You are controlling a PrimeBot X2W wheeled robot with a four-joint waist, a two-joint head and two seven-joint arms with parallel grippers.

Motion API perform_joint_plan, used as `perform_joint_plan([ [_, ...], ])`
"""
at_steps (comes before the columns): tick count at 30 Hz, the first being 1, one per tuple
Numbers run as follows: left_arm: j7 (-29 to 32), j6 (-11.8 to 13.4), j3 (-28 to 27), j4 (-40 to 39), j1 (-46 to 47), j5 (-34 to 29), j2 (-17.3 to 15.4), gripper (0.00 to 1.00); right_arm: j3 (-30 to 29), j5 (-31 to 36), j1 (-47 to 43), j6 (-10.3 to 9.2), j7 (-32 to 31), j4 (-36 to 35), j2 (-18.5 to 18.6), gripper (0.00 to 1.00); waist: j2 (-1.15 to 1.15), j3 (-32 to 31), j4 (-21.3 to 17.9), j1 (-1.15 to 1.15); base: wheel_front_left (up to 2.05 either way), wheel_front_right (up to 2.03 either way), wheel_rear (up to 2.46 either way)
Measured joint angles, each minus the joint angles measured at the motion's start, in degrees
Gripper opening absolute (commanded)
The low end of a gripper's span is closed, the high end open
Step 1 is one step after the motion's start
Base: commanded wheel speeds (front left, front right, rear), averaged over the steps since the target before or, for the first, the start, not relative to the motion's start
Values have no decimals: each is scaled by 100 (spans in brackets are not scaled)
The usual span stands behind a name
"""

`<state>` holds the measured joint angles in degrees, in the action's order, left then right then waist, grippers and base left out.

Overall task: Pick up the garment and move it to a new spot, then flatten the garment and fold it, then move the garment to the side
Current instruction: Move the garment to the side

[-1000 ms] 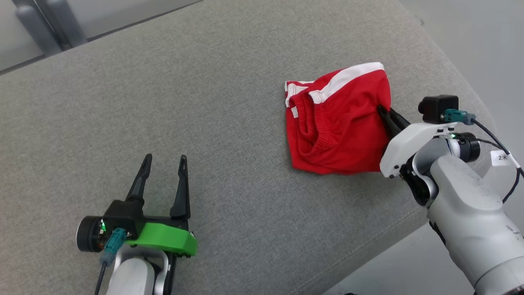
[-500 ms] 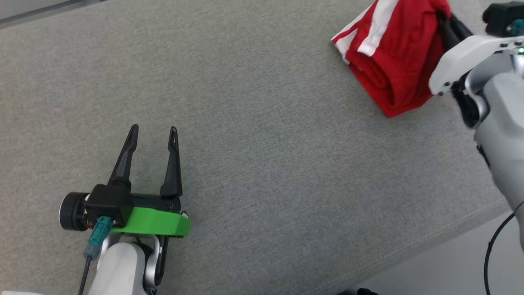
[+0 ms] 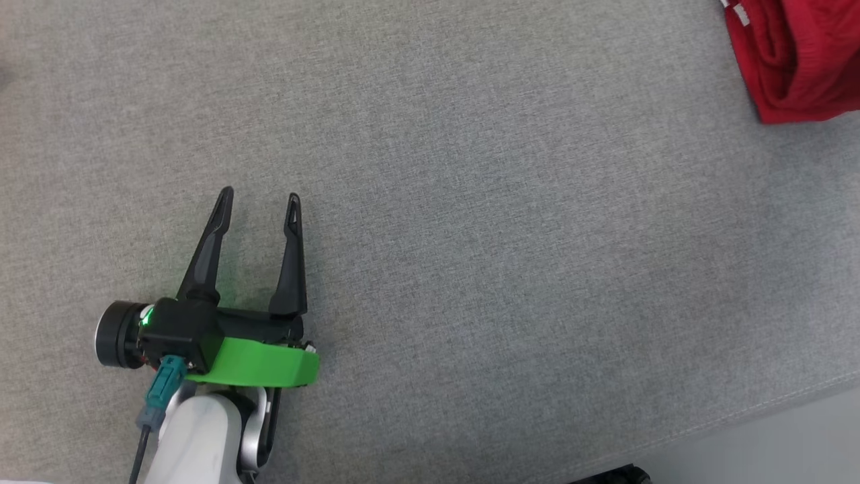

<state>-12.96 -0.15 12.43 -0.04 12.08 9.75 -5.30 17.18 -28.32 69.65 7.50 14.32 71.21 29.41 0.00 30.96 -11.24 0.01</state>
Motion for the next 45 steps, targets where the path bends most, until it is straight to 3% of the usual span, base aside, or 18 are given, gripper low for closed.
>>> perform_joint_plan([
  [2, 11, 14, 27, -23, -2, -1, 0, 100, -23, 135, 2, 0, 37, 71, 82, 0, 0, 62, 31, 0, 0, 0, 0],
  [3, 27, 14, 37, -32, -2, -2, -1, 100, -80, 188, 4, 0, 42, 99, 110, 25, 0, 91, 42, 0, 0, 0, 0],
  [4, 29, 14, 43, -35, -2, -4, -5, 100, -153, 211, 8, 0, 47, 125, 119, 100, 0, 114, 49, 0, 0, 0, 0],
  [12, 35, 18, 88, 44, -2, 8, -18, 100, -899, 817, -130, 0, 69, -313, 93, 100, 0, 36, 16, 0, 0, 0, 0],
  [16, -1, 23, 74, 149, -3, 88, -5, 100, -1191, 1116, -433, 0, 69, -838, -227, 100, 0, -120, 5, 0, 0, 0, 0],
  [27, -176, 75, -178, 928, -30, 560, 109, 100, -770, 1058, -1425, 0, 73, -2150, -1035, 100, 0, -947, 66, 0, 0, 0, 0],
  [36, -207, 210, -512, 1352, -469, 850, 215, 100, -795, 686, -2997, 0, 73, -3321, -1370, 100, 0, -1913, 282, -1, 0, 0, 0],
  [45, -208, 278, -798, 1499, -1195, 945, 241, 100, -1586, 1436, -5411, 0, 74, -4912, -2262, 100, 0, -2906, 715, -1, 0, 0, 0],
])
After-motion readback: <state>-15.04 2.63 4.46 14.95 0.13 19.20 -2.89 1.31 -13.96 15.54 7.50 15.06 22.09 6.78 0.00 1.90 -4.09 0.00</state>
